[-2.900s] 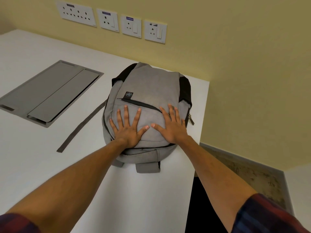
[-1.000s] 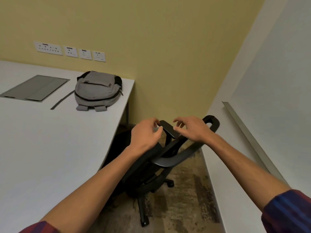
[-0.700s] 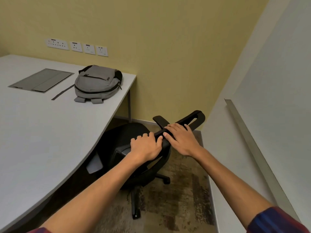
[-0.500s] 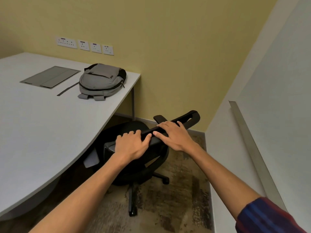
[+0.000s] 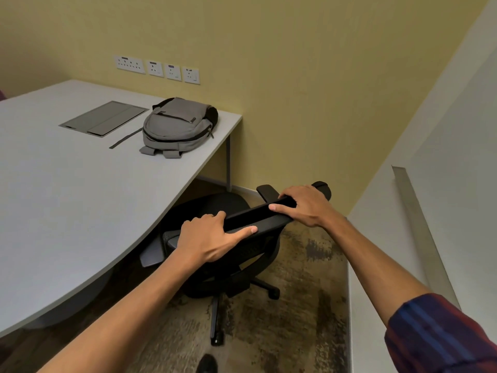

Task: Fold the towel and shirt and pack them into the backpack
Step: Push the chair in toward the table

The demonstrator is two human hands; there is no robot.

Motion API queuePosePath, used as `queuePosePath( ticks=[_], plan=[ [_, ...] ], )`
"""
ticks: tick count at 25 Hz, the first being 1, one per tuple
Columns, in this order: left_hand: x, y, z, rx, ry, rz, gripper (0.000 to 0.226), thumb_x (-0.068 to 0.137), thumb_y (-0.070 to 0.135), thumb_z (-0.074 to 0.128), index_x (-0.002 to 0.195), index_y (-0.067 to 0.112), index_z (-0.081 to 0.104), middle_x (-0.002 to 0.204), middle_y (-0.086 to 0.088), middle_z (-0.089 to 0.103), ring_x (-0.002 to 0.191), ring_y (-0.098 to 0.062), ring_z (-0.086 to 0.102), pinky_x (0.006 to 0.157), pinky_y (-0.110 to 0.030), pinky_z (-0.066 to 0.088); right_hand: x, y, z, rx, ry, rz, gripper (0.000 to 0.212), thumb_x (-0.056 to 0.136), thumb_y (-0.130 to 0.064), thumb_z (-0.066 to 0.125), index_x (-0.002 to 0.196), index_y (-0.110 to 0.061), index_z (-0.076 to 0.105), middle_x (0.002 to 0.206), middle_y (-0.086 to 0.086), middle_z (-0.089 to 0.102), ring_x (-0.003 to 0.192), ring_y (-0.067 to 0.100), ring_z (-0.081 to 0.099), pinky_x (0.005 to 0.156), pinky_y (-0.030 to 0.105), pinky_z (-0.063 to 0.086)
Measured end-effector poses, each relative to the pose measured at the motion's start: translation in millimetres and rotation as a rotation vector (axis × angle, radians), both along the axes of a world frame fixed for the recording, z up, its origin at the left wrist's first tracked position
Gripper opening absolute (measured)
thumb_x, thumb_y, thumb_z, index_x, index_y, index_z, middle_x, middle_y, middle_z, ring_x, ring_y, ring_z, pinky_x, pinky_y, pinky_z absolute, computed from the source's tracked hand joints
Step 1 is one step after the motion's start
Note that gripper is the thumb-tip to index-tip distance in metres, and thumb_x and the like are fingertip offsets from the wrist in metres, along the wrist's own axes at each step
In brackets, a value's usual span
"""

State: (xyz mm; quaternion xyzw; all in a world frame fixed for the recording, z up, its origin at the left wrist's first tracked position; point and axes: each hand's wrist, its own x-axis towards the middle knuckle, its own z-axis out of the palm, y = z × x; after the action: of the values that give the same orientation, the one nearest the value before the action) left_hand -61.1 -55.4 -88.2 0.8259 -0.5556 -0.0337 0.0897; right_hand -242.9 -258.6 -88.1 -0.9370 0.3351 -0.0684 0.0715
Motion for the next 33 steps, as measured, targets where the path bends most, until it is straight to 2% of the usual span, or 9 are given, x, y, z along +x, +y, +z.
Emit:
queuePosePath(
  ticks=[4, 11, 16, 20, 25, 30, 33],
  plan=[
    [-7.4, -15.2, -0.1, 0.004, -0.016, 0.018, 0.099, 0.061, 0.099, 0.012, 0.109, 0.024, 0.056, 0.084, 0.002, 0.062, 0.078, -0.021, 0.061, 0.071, -0.036, 0.05, 0.0, -23.4, -4.0, -0.035, -0.002, 0.053, 0.076, 0.077, -0.089, 0.021, 0.106, -0.035, 0.065, 0.105, -0.013, 0.066, 0.096, 0.012, 0.056, 0.093, 0.037, 0.039],
    [-7.9, -41.7, 0.7, -0.036, -0.025, 0.041, 0.096, 0.063, 0.097, 0.009, 0.099, 0.023, 0.057, 0.071, 0.004, 0.057, 0.067, -0.018, 0.059, 0.066, -0.035, 0.052, 12.1, -53.5, -3.2, -0.045, -0.009, 0.059, 0.081, 0.073, -0.091, 0.017, 0.102, -0.035, 0.067, 0.1, -0.011, 0.068, 0.094, 0.012, 0.057, 0.093, 0.037, 0.039],
    [17.7, -57.9, 0.6, -0.027, 0.012, 0.057, 0.1, 0.06, 0.099, 0.011, 0.107, 0.024, 0.059, 0.082, 0.002, 0.064, 0.077, -0.021, 0.063, 0.072, -0.036, 0.052, 41.2, -72.5, -4.2, -0.045, -0.014, 0.077, 0.082, 0.073, -0.092, 0.018, 0.102, -0.034, 0.068, 0.098, -0.01, 0.069, 0.092, 0.014, 0.058, 0.092, 0.039, 0.04],
    [43.3, -74.3, -0.6, -0.015, 0.016, 0.094, 0.102, 0.06, 0.099, 0.013, 0.115, 0.025, 0.056, 0.094, 0.0, 0.066, 0.088, -0.025, 0.063, 0.07, -0.034, 0.043, 69.5, -89.6, -3.6, -0.041, -0.018, 0.088, 0.084, 0.072, -0.092, 0.016, 0.1, -0.033, 0.069, 0.094, -0.009, 0.068, 0.089, 0.015, 0.057, 0.091, 0.039, 0.04],
    [72.9, -101.7, 2.1, 0.022, 0.041, 0.165, 0.101, 0.061, 0.098, 0.014, 0.118, 0.026, 0.056, 0.085, 0.005, 0.055, 0.076, -0.019, 0.052, 0.071, -0.034, 0.046, 106.9, -122.2, -5.3, -0.058, -0.012, 0.123, 0.083, 0.072, -0.092, 0.016, 0.098, -0.033, 0.068, 0.091, -0.009, 0.067, 0.087, 0.015, 0.057, 0.085, 0.036, 0.037],
    [97.9, -134.1, -2.2, 0.003, 0.038, 0.21, 0.1, 0.063, 0.097, 0.015, 0.121, 0.026, 0.056, 0.097, -0.001, 0.065, 0.087, -0.024, 0.062, 0.073, -0.035, 0.047, 142.6, -162.4, -8.1, -0.053, -0.023, 0.162, 0.078, 0.074, -0.091, 0.02, 0.099, -0.035, 0.069, 0.09, -0.01, 0.068, 0.086, 0.014, 0.057, 0.087, 0.037, 0.04],
    [112.7, -154.2, -3.4, -0.006, 0.046, 0.234, 0.101, 0.061, 0.098, 0.013, 0.119, 0.026, 0.056, 0.097, -0.001, 0.066, 0.087, -0.024, 0.063, 0.074, -0.035, 0.048, 163.5, -186.1, -7.9, -0.047, -0.032, 0.187, 0.076, 0.074, -0.091, 0.023, 0.098, -0.035, 0.069, 0.091, -0.011, 0.068, 0.087, 0.013, 0.058, 0.088, 0.037, 0.041]
  ],
)
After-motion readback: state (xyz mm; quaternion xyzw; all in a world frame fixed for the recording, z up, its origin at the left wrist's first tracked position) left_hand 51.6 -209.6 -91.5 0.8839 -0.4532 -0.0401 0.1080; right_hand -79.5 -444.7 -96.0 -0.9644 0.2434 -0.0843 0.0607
